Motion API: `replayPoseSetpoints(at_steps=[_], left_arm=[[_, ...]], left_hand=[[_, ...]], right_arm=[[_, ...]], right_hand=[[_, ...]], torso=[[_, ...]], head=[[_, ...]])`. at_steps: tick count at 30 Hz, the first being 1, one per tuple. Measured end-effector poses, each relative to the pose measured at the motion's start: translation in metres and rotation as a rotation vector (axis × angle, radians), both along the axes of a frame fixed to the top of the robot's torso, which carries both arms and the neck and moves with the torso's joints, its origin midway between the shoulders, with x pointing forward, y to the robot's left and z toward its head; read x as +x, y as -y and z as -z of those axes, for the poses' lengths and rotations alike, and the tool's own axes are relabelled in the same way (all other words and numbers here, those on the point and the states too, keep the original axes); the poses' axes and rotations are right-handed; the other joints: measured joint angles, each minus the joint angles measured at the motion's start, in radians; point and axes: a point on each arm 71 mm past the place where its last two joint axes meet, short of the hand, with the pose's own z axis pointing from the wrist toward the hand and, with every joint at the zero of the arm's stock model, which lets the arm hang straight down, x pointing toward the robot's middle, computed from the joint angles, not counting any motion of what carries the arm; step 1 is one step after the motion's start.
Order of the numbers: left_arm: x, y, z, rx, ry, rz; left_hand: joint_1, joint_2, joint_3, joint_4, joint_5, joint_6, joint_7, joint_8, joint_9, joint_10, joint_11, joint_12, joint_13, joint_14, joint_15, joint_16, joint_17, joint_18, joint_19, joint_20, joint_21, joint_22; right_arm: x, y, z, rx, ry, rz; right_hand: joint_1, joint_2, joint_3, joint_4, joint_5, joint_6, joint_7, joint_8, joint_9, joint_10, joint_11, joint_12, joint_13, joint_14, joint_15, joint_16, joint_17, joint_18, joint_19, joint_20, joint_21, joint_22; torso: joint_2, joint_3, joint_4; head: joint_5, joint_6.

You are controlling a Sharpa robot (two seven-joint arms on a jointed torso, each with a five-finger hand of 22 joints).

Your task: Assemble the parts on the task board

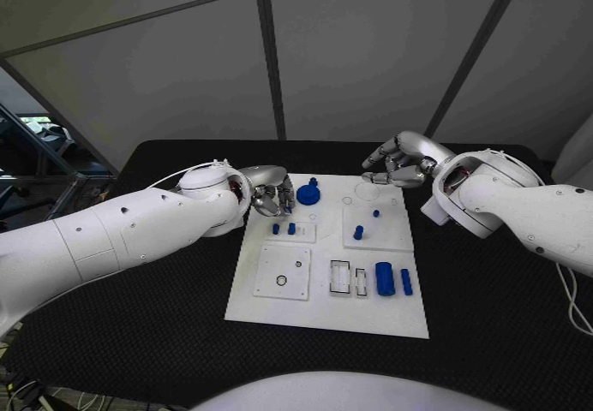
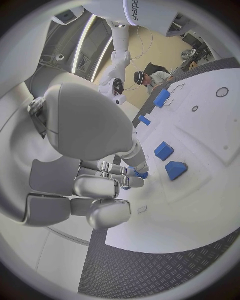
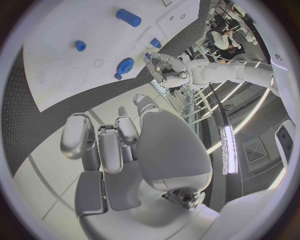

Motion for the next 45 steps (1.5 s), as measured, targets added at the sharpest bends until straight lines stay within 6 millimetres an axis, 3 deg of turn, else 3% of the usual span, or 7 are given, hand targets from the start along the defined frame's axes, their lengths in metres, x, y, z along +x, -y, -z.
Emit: replayPoseSetpoints(at_steps=[14, 21, 31, 35, 39, 42, 45], left_arm=[[0.0004, 0.0005, 0.0012, 0.007, -0.010, 0.000], [0.0013, 0.0002, 0.0037, 0.012, -0.018, -0.005], [0.0014, -0.0008, 0.0060, 0.013, -0.029, -0.016], [0.0013, -0.0014, 0.0064, 0.013, -0.032, -0.019], [0.0009, -0.0031, 0.0066, 0.013, -0.033, -0.023], [0.0006, -0.0054, 0.0066, 0.013, -0.032, -0.027], [0.0000, -0.0092, 0.0062, 0.012, -0.029, -0.034]], left_hand=[[-0.004, -0.004, 0.000, 0.000, 0.000, 0.000, 0.000, -0.003, 0.000, 0.000, 0.000, -0.007, 0.000, 0.000, 0.000, 0.000, -0.006, 0.000, 0.000, 0.000, -0.012, -0.008], [-0.023, -0.015, 0.000, 0.000, 0.000, -0.058, 0.011, -0.065, -0.022, -0.006, 0.006, -0.038, -0.003, 0.000, 0.000, 0.000, -0.014, 0.000, -0.005, 0.005, -0.027, -0.014], [-0.031, -0.023, 0.000, 0.000, 0.000, -0.072, 0.018, -0.095, -0.034, -0.017, 0.017, -0.056, -0.006, 0.000, 0.000, 0.000, -0.017, 0.000, -0.009, 0.009, -0.035, -0.017], [-0.034, -0.027, 0.003, -0.003, 0.000, -0.102, 0.017, -0.123, -0.041, -0.017, 0.017, -0.066, -0.006, 0.000, 0.000, 0.000, -0.018, 0.000, -0.009, 0.009, -0.035, -0.017], [-0.035, -0.027, 0.003, -0.003, 0.000, -0.125, 0.017, -0.143, -0.042, -0.021, 0.013, -0.074, -0.006, 0.000, 0.000, 0.000, -0.019, 0.000, -0.009, 0.009, -0.035, -0.017], [-0.039, -0.032, 0.003, -0.003, 0.000, -0.134, 0.016, -0.151, -0.042, -0.031, 0.017, -0.084, -0.007, 0.000, 0.000, 0.000, -0.020, 0.000, -0.009, 0.009, -0.039, -0.017], [-0.039, -0.031, 0.003, -0.003, 0.000, -0.143, 0.015, -0.161, -0.042, -0.046, 0.021, -0.093, -0.010, 0.000, 0.007, 0.000, -0.022, 0.000, -0.010, 0.010, -0.047, -0.019]], right_arm=[[-0.0002, -0.0003, 0.0003, -0.003, -0.004, -0.004], [0.0000, -0.0001, 0.0005, -0.003, -0.005, -0.004], [0.0001, 0.0002, 0.0006, -0.004, -0.006, -0.004], [0.0003, 0.0009, 0.0008, -0.006, -0.007, -0.002], [0.0007, 0.0025, 0.0011, -0.008, -0.009, 0.000], [0.0011, 0.0050, 0.0014, -0.011, -0.010, 0.005], [0.0017, 0.0088, 0.0017, -0.018, -0.008, 0.011]], right_hand=[[0.000, 0.000, 0.000, 0.000, 0.005, 0.000, 0.000, 0.000, 0.000, 0.000, 0.000, 0.000, 0.001, 0.000, 0.000, 0.000, 0.000, 0.000, 0.000, 0.000, 0.000, 0.002], [0.000, 0.000, 0.003, 0.003, 0.005, 0.000, 0.000, 0.000, 0.000, 0.000, 0.000, 0.000, -0.001, 0.000, 0.000, 0.000, 0.000, 0.000, 0.000, 0.000, 0.000, 0.001], [0.000, 0.000, 0.003, 0.003, 0.005, 0.000, 0.000, 0.000, 0.000, 0.000, 0.000, 0.000, -0.001, 0.000, 0.000, 0.000, 0.000, 0.000, 0.000, 0.000, 0.000, 0.001], [0.000, 0.000, 0.005, 0.000, 0.009, 0.000, 0.000, 0.000, 0.000, 0.000, 0.000, -0.003, -0.010, 0.000, 0.000, -0.006, 0.000, 0.000, -0.004, -0.004, -0.006, -0.007], [0.004, -0.004, 0.017, 0.006, 0.009, 0.000, 0.000, 0.000, -0.001, -0.103, -0.003, -0.134, -0.144, 0.000, 0.000, -0.033, 0.000, 0.000, -0.029, -0.007, -0.035, -0.049], [0.026, -0.012, 0.042, 0.014, 0.009, 0.000, 0.000, 0.003, -0.001, -0.253, -0.007, -0.389, -0.389, 0.000, 0.000, -0.087, -0.031, 0.016, -0.065, -0.010, -0.080, -0.114], [0.054, -0.021, 0.075, 0.014, -0.026, 0.005, -0.001, 0.010, 0.000, -0.291, -0.007, -0.539, -0.512, 0.000, -0.008, -0.121, -0.066, 0.016, -0.076, -0.014, -0.106, -0.147]], torso=[[-0.001, 0.0000, 0.0000], [-0.001, -0.0001, 0.0000], [0.000, -0.0001, 0.0000], [0.000, -0.0001, 0.0000], [0.000, -0.0002, 0.0000], [0.000, -0.0005, 0.0000], [0.000, -0.0009, 0.0000]], head=[[0.003, -0.002], [0.002, 0.000], [0.002, 0.000], [0.000, 0.000], [-0.002, -0.001], [-0.003, -0.001], [-0.003, 0.000]])
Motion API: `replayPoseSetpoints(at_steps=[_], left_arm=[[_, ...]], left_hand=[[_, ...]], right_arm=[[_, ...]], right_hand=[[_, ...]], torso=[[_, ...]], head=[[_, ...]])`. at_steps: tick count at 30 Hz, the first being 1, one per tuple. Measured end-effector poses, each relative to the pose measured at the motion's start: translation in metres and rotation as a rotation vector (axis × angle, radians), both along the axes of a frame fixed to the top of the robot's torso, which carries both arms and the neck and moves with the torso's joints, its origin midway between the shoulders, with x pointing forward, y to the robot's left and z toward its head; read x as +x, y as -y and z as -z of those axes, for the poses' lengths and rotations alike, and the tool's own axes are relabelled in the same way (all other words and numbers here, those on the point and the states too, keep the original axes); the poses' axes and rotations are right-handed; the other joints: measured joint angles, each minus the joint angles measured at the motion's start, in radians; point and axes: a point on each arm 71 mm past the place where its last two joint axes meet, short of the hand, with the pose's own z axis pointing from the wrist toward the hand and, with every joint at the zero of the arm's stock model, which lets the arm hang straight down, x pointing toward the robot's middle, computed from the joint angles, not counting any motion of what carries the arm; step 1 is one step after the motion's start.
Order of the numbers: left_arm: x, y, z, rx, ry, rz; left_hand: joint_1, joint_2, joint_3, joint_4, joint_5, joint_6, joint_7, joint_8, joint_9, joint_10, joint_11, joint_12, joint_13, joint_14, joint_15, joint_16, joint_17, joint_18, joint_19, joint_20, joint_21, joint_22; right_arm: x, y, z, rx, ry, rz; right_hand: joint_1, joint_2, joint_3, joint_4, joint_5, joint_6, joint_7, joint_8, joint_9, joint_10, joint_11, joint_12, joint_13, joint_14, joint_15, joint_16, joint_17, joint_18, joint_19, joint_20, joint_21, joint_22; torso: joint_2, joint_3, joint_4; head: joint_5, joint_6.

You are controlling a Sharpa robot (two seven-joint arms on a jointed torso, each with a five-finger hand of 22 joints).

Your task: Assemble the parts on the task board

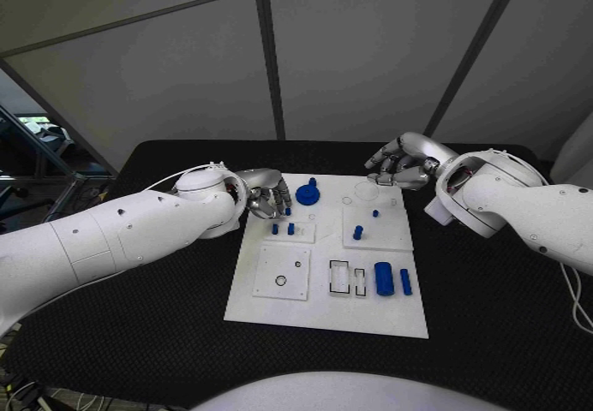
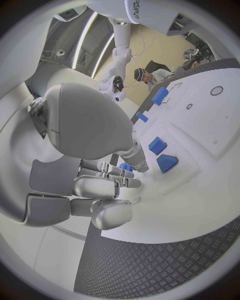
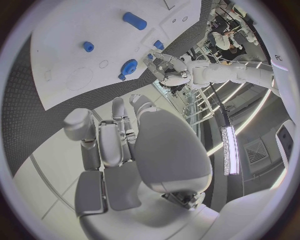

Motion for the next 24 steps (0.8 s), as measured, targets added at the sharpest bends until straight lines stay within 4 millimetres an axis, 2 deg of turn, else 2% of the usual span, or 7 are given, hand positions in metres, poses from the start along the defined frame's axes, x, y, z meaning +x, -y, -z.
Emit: replayPoseSetpoints(at_steps=[6, 12, 14, 15, 16, 19, 24], left_arm=[[0.000, -0.014, -0.008, -0.027, 0.017, -0.029], [-0.001, -0.040, -0.021, -0.149, 0.023, -0.089], [-0.001, -0.046, -0.024, -0.207, 0.014, -0.105], [-0.001, -0.050, -0.025, -0.254, 0.005, -0.115], [-0.001, -0.052, -0.026, -0.303, -0.004, -0.123], [-0.002, -0.056, -0.032, -0.502, -0.040, -0.139], [-0.005, -0.059, -0.042, -0.805, -0.080, -0.157]], left_hand=[[-0.032, -0.020, -0.051, 0.020, 0.000, -0.016, -0.005, -0.016, 0.001, -0.040, 0.014, -0.013, -0.003, 0.001, 0.010, 0.000, -0.025, 0.000, -0.032, 0.013, -0.059, -0.037], [-0.046, -0.006, -0.182, 0.053, 0.000, -0.003, 0.018, -0.018, 0.003, -0.083, 0.019, 0.015, 0.006, -0.022, 0.022, -0.024, -0.083, 0.000, -0.094, 0.018, -0.186, -0.120], [-0.045, -0.002, -0.215, 0.062, 0.000, -0.009, 0.024, -0.026, 0.003, -0.107, 0.025, 0.018, 0.006, -0.103, 0.026, -0.127, -0.283, 0.000, -0.135, 0.022, -0.260, -0.168], [-0.031, 0.011, -0.237, 0.068, 0.000, -0.014, 0.029, -0.030, 0.003, -0.128, 0.028, 0.026, 0.006, -0.181, 0.030, -0.233, -0.468, 0.000, -0.182, 0.027, -0.342, -0.222], [-0.017, 0.025, -0.251, 0.072, 0.000, -0.018, 0.034, -0.032, 0.003, -0.148, 0.035, 0.035, 0.006, -0.232, 0.035, -0.303, -0.571, -0.001, -0.228, 0.031, -0.420, -0.272], [0.014, 0.056, -0.261, 0.076, 0.000, -0.006, 0.048, -0.031, 0.004, -0.173, 0.048, 0.065, 0.011, -0.288, 0.046, -0.386, -0.665, 0.000, -0.280, 0.040, -0.502, -0.323], [0.038, 0.081, -0.258, 0.073, 0.000, 0.037, 0.046, -0.005, 0.008, -0.173, 0.048, 0.116, 0.019, -0.311, 0.046, -0.424, -0.710, 0.000, -0.303, 0.045, -0.542, -0.347]], right_arm=[[0.000, 0.009, 0.001, -0.059, 0.025, -0.001], [-0.004, 0.014, 0.008, -0.201, 0.071, -0.043], [-0.006, 0.013, 0.010, -0.238, 0.083, -0.058], [-0.007, 0.013, 0.011, -0.260, 0.091, -0.067], [-0.008, 0.012, 0.012, -0.281, 0.097, -0.076], [-0.012, 0.011, 0.019, -0.342, 0.113, -0.100], [-0.016, 0.006, 0.028, -0.410, 0.132, -0.128]], right_hand=[[0.055, -0.025, 0.077, -0.014, -0.179, 0.061, 0.003, 0.001, 0.001, 0.010, 0.007, -0.273, -0.235, 0.000, 0.000, -0.019, -0.021, 0.000, 0.009, 0.009, -0.002, 0.002], [0.063, -0.039, 0.113, -0.024, -0.213, 0.092, -0.010, -0.028, -0.001, 0.054, 0.009, -0.406, -0.365, 0.000, 0.000, -0.019, -0.018, 0.000, 0.013, 0.013, -0.002, 0.012], [0.058, -0.044, 0.117, -0.026, -0.214, 0.092, -0.010, -0.033, -0.002, 0.059, 0.011, -0.419, -0.378, 0.000, 0.000, -0.019, -0.018, 0.000, 0.013, 0.013, -0.002, 0.012], [0.056, -0.046, 0.118, -0.027, -0.215, 0.092, -0.010, -0.040, -0.002, 0.059, 0.011, -0.432, -0.391, 0.000, 0.000, -0.019, -0.016, 0.000, 0.013, 0.013, -0.002, 0.012], [0.053, -0.049, 0.118, -0.027, -0.220, 0.092, -0.010, -0.043, -0.002, 0.059, 0.011, -0.440, -0.399, -0.001, 0.001, -0.019, -0.015, 0.000, 0.013, 0.013, -0.002, 0.011], [0.055, -0.055, 0.125, -0.028, -0.225, 0.092, -0.010, -0.054, -0.003, 0.053, 0.017, -0.467, -0.426, 0.000, 0.008, -0.019, -0.015, 0.000, 0.013, 0.013, -0.002, 0.010], [0.051, -0.058, 0.128, -0.032, -0.225, 0.092, -0.010, -0.066, -0.003, 0.051, 0.018, -0.482, -0.453, -0.002, 0.010, -0.019, -0.026, 0.000, 0.021, 0.015, 0.006, 0.028]], torso=[[0.000, -0.0004, 0.0001], [-0.001, -0.0002, 0.0001], [-0.001, 0.0002, 0.0001], [-0.001, 0.0004, 0.0001], [-0.001, 0.0004, 0.0001], [-0.001, -0.0003, 0.0010], [0.000, -0.0009, 0.0011]], head=[[-0.004, 0.003], [-0.026, 0.008], [-0.032, 0.009], [-0.038, 0.010], [-0.042, 0.011], [-0.052, 0.014], [-0.056, 0.015]])
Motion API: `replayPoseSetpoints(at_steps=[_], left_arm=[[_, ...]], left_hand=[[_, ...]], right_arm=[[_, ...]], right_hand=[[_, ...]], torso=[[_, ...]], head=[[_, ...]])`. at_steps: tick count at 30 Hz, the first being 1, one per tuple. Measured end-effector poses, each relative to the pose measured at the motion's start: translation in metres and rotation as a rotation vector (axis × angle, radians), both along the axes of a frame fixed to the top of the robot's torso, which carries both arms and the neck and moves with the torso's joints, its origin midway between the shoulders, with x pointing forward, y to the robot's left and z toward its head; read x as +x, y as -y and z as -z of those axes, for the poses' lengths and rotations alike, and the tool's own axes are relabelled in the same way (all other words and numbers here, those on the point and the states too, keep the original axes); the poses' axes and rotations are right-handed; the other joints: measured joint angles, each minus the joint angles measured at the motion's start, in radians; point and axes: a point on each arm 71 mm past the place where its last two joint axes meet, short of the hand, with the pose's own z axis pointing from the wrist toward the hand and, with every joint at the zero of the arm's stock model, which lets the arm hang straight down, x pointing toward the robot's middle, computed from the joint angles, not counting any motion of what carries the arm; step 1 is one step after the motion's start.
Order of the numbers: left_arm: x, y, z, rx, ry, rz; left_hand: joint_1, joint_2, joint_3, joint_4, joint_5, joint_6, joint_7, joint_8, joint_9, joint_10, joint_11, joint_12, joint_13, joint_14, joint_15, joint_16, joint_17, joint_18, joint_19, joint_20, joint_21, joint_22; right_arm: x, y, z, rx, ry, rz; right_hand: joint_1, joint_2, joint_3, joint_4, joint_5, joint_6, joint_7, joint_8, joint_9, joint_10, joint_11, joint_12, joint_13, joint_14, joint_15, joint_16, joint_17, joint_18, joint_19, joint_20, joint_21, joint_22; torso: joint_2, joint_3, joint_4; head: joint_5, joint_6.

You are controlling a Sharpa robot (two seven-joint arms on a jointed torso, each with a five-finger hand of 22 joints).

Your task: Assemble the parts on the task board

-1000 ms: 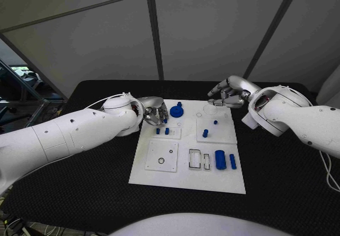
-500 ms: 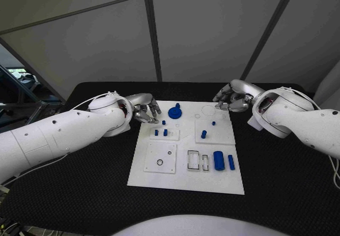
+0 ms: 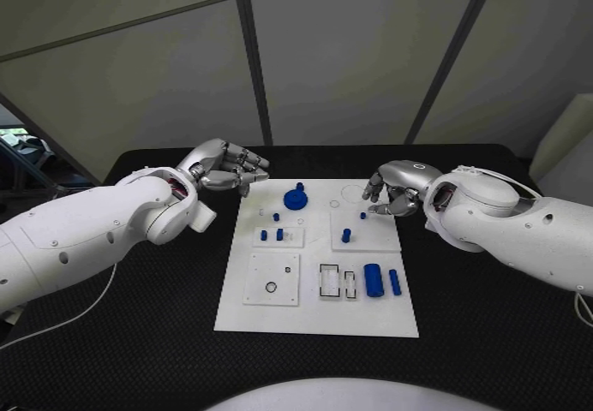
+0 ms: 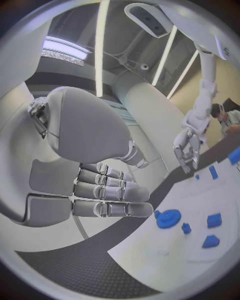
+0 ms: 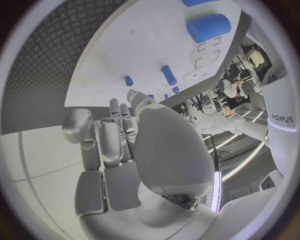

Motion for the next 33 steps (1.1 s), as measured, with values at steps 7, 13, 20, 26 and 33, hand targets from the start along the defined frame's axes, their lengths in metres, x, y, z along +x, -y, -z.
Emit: replayPoseSetpoints(at_steps=[7, 13, 20, 26, 33], left_arm=[[-0.001, -0.006, -0.008, -0.265, -0.020, -0.042], [-0.001, -0.010, -0.010, -0.364, -0.034, -0.068], [-0.001, -0.011, -0.011, -0.412, -0.035, -0.079], [-0.001, -0.012, -0.011, -0.431, -0.030, -0.083], [0.000, -0.012, -0.012, -0.442, -0.024, -0.085]], left_hand=[[0.010, 0.010, 0.015, -0.001, 0.000, 0.014, -0.003, 0.010, 0.000, 0.029, -0.011, 0.033, 0.004, -0.005, -0.002, -0.006, -0.021, 0.000, -0.001, 0.001, -0.011, -0.008], [0.010, 0.010, 0.015, -0.001, 0.000, 0.021, -0.003, 0.012, 0.000, 0.029, -0.011, 0.037, 0.004, -0.005, -0.002, -0.006, -0.024, 0.000, -0.001, 0.001, -0.011, -0.010], [0.010, 0.010, 0.015, -0.001, 0.000, 0.027, -0.005, 0.017, 0.000, 0.029, -0.010, 0.041, 0.004, -0.005, -0.002, -0.006, -0.030, 0.001, -0.001, 0.001, -0.016, -0.013], [0.009, 0.009, 0.015, -0.001, 0.000, 0.028, -0.004, 0.017, -0.001, 0.030, -0.010, 0.041, 0.000, -0.005, -0.002, -0.009, -0.037, 0.001, -0.001, 0.001, -0.020, -0.016], [0.009, 0.009, 0.015, -0.001, 0.000, 0.028, -0.004, 0.017, -0.001, 0.025, -0.006, 0.041, -0.001, -0.009, -0.005, -0.009, -0.042, 0.001, -0.005, -0.002, -0.020, -0.018]], right_arm=[[-0.003, -0.008, 0.009, -0.052, 0.016, -0.027], [-0.005, -0.013, 0.016, -0.084, 0.010, -0.043], [-0.007, -0.020, 0.020, -0.108, 0.007, -0.062], [-0.006, -0.023, 0.023, -0.130, 0.008, -0.067], [-0.005, -0.026, 0.024, -0.146, 0.014, -0.070]], right_hand=[[-0.004, -0.004, 0.005, -0.005, 0.000, 0.003, 0.003, -0.009, 0.000, 0.000, 0.000, -0.011, -0.019, 0.002, 0.005, 0.000, -0.002, 0.000, 0.004, 0.003, 0.005, 0.006], [-0.004, -0.004, 0.019, -0.014, 0.000, 0.007, 0.007, -0.011, 0.000, 0.007, 0.007, -0.017, -0.034, 0.002, 0.005, 0.000, -0.002, 0.000, 0.004, 0.003, 0.007, 0.007], [0.007, 0.007, 0.053, -0.031, -0.029, 0.038, -0.002, -0.011, 0.004, 0.042, -0.002, -0.022, -0.058, 0.002, 0.005, 0.000, -0.008, 0.000, 0.005, 0.002, 0.011, 0.015], [0.011, 0.011, 0.077, -0.043, -0.029, 0.061, -0.003, -0.011, 0.006, 0.067, -0.005, -0.027, -0.073, 0.002, 0.005, 0.000, -0.014, 0.000, 0.008, -0.001, 0.016, 0.024], [0.015, 0.015, 0.104, -0.068, -0.029, 0.096, -0.009, -0.006, 0.008, 0.104, -0.015, -0.027, -0.082, 0.002, -0.003, 0.000, -0.011, 0.000, 0.017, -0.010, 0.027, 0.039]], torso=[[0.001, 0.0003, -0.0007], [0.001, 0.0006, -0.0007], [0.001, 0.0012, -0.0014], [0.001, 0.0011, -0.0015], [0.000, 0.0011, -0.0014]], head=[[-0.005, -0.001], [-0.004, -0.002], [-0.004, -0.003], [-0.005, -0.004], [-0.005, -0.004]])
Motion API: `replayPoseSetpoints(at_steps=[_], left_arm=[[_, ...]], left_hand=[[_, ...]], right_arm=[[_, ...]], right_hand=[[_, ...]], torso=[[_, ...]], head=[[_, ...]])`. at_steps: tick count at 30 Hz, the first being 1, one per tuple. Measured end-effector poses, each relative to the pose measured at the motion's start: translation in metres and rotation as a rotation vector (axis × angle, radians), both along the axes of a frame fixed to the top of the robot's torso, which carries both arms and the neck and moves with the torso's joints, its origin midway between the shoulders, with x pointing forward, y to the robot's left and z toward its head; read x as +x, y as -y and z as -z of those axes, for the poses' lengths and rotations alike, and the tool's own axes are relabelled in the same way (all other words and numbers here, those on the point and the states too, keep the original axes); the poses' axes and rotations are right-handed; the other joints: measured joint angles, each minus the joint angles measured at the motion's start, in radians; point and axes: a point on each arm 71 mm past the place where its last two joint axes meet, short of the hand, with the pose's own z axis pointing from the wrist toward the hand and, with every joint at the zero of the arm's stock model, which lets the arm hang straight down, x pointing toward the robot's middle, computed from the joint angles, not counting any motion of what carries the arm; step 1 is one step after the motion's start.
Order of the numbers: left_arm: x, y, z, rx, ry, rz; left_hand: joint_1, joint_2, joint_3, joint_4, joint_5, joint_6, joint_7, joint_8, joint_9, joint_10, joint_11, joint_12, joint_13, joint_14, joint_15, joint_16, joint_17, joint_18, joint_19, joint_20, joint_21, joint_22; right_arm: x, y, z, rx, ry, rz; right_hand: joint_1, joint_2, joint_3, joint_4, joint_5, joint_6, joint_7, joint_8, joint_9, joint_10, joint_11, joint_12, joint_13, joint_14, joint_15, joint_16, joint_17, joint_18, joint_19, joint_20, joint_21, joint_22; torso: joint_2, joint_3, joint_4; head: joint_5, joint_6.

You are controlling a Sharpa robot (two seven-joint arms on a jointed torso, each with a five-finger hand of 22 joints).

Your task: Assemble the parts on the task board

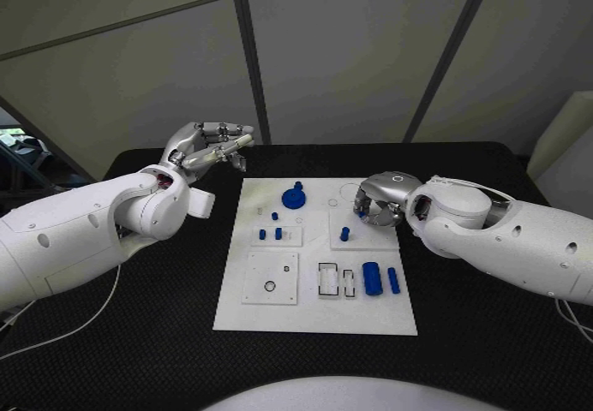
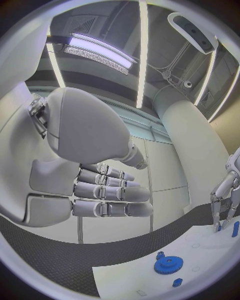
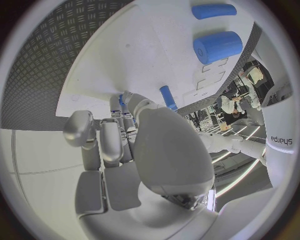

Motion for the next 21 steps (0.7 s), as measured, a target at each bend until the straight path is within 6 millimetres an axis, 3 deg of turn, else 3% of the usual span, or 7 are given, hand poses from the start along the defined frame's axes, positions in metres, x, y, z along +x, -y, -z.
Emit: replayPoseSetpoints(at_steps=[14, 21], left_arm=[[0.0019, -0.0023, 0.0008, -0.002, 0.001, -0.010], [0.0021, -0.0040, 0.0009, -0.002, 0.001, -0.014]], left_hand=[[0.000, 0.000, 0.000, 0.000, 0.000, 0.000, 0.000, 0.000, -0.001, -0.011, 0.003, 0.000, -0.003, -0.004, 0.004, -0.004, -0.006, 0.000, 0.000, 0.000, -0.008, -0.004], [0.000, 0.000, 0.000, 0.000, 0.000, -0.011, 0.011, 0.000, -0.004, -0.023, 0.006, 0.006, -0.004, -0.009, 0.009, -0.004, -0.012, 0.000, 0.000, 0.000, -0.011, -0.006]], right_arm=[[-0.0014, -0.0029, 0.0014, -0.016, 0.030, -0.004], [-0.0071, -0.0007, -0.0019, -0.005, 0.063, -0.007]], right_hand=[[0.009, 0.012, 0.058, -0.055, -0.004, 0.029, -0.002, 0.001, 0.001, 0.037, -0.005, -0.020, -0.014, 0.000, -0.007, 0.006, -0.001, 0.000, 0.011, -0.004, 0.020, 0.027], [0.001, 0.020, 0.084, -0.073, 0.016, 0.032, 0.001, -0.001, 0.000, 0.041, -0.001, -0.030, -0.016, 0.000, -0.007, 0.006, -0.003, 0.000, 0.011, -0.004, 0.026, 0.036]], torso=[[0.000, 0.0008, 0.0000], [0.000, 0.0011, -0.0001]], head=[[-0.004, -0.001], [-0.008, 0.002]])
